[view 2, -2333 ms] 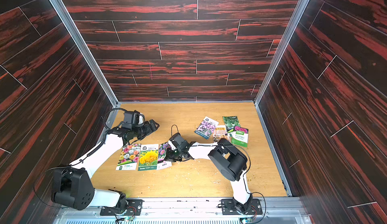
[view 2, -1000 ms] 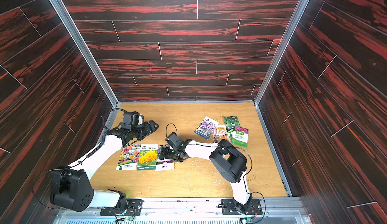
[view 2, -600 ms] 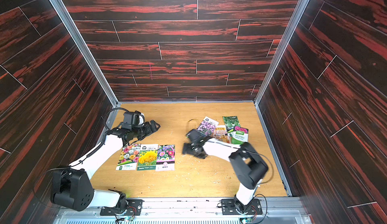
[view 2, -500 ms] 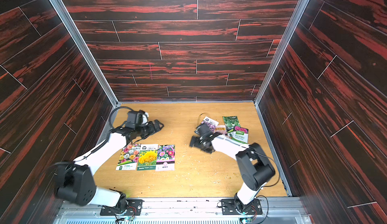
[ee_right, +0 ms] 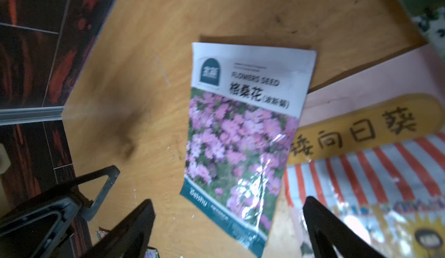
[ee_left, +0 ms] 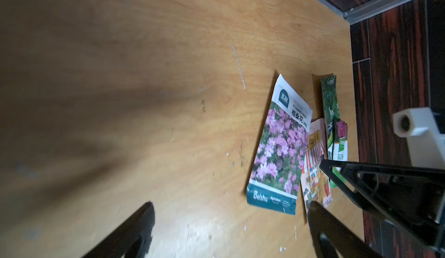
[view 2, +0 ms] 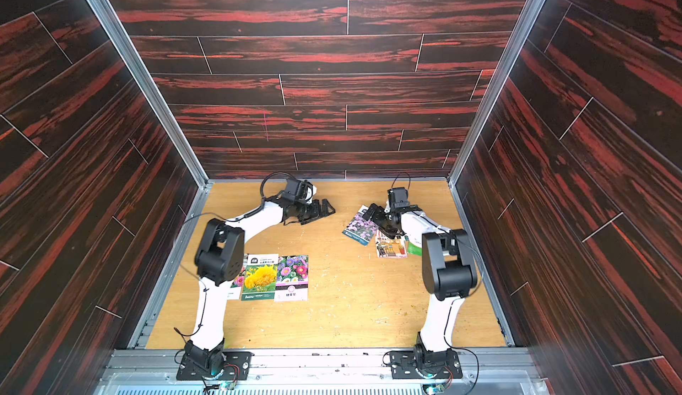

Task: Arrange the seed packets in a row
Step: Pick up the seed packet from the center of the board.

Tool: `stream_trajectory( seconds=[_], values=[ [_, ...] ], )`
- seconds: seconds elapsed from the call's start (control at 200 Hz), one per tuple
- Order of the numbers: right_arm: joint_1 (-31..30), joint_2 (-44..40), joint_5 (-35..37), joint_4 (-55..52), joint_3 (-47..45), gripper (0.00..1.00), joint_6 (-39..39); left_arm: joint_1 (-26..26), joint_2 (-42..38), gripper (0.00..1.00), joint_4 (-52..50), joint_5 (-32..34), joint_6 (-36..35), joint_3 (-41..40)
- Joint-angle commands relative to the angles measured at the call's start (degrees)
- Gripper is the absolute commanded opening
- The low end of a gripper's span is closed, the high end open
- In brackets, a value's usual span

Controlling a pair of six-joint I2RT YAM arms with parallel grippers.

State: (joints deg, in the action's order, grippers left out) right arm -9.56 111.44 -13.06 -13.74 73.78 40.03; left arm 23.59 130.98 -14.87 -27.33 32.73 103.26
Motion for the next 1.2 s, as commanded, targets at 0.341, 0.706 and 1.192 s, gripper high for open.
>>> stream_trajectory(
  seconds=[0.341, 0.706, 1.192],
  values=[
    [1.32, 7.33, -11.16, 5.51, 2.91, 0.93, 1.27, 4.25, 9.84, 0.98, 1.29, -13.17, 2.01, 9.15],
    [1.60, 7.77, -19.17, 23.57, -5.84, 0.56, 8.89, 4.84, 7.88, 0.96, 10.86, -16.88, 8.41, 1.64],
    [1.75, 0.79, -22.78, 23.40, -8.95, 0.00, 5.04, 3.37, -0.73, 0.94, 6.47, -14.72, 4.10, -5.38]
  ],
)
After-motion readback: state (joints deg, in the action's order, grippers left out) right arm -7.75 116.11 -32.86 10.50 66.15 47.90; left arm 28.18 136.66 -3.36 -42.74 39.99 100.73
